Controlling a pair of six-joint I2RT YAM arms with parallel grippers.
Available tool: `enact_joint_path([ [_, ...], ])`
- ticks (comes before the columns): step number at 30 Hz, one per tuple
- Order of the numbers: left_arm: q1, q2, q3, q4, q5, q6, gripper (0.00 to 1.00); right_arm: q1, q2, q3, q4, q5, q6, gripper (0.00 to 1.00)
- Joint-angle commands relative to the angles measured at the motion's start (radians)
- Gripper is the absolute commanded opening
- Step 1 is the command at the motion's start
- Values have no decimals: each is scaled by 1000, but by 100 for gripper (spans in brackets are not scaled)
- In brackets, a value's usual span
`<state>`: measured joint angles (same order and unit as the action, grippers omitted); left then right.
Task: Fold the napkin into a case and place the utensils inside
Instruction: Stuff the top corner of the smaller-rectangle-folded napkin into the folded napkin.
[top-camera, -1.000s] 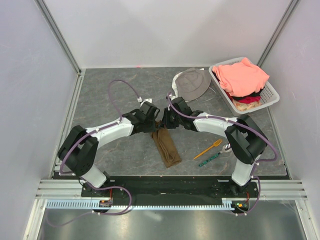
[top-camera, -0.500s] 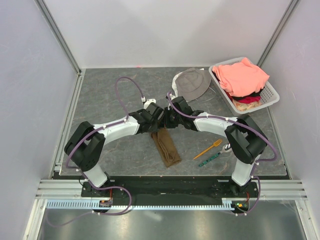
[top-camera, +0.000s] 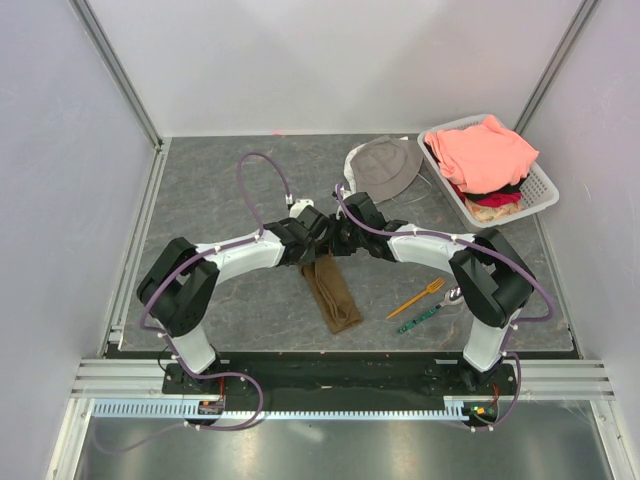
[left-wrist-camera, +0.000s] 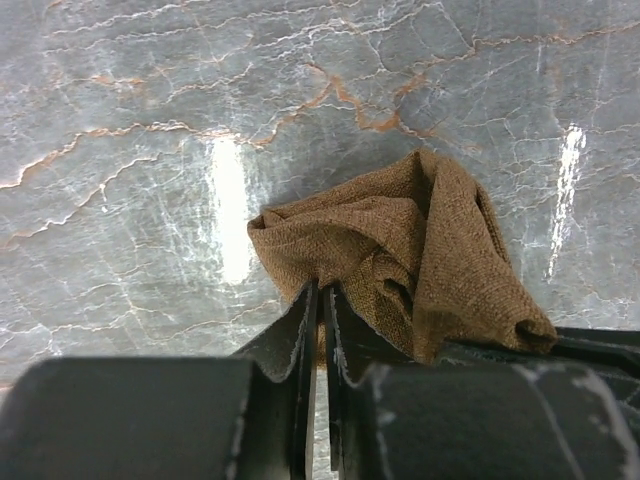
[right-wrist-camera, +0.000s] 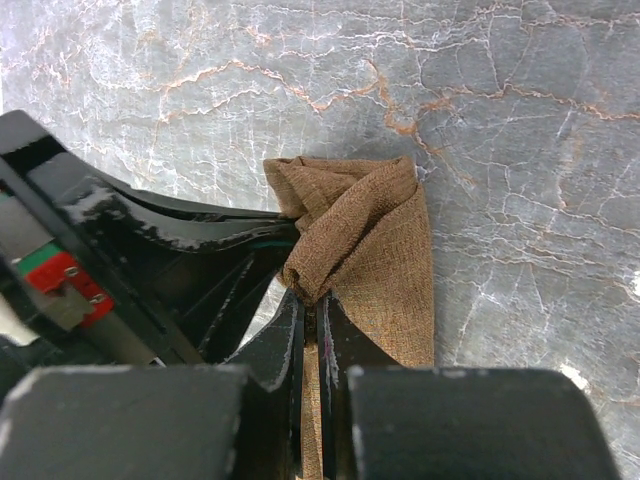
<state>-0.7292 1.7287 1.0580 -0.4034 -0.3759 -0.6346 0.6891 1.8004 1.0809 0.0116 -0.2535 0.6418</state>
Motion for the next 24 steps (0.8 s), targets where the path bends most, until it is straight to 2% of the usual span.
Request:
enact_joint_path([
  [1,-1,-78,23,0,-28,-7,9,-10,-38,11,-2,14,-25,0],
  [13,16,-98,0,3,66,-31,8,-29,-85,22,-67,16,-60,0],
  [19,39,-155,3,2,161,-69,21,-36,-75,30,-71,-15,-70,0],
  [21,47,-181,8,5,187,-86,20,-39,-73,30,-73,-18,-73,0],
  [24,51,-178,31,5,224,-96,14,-45,-72,31,-73,-24,-73,0],
])
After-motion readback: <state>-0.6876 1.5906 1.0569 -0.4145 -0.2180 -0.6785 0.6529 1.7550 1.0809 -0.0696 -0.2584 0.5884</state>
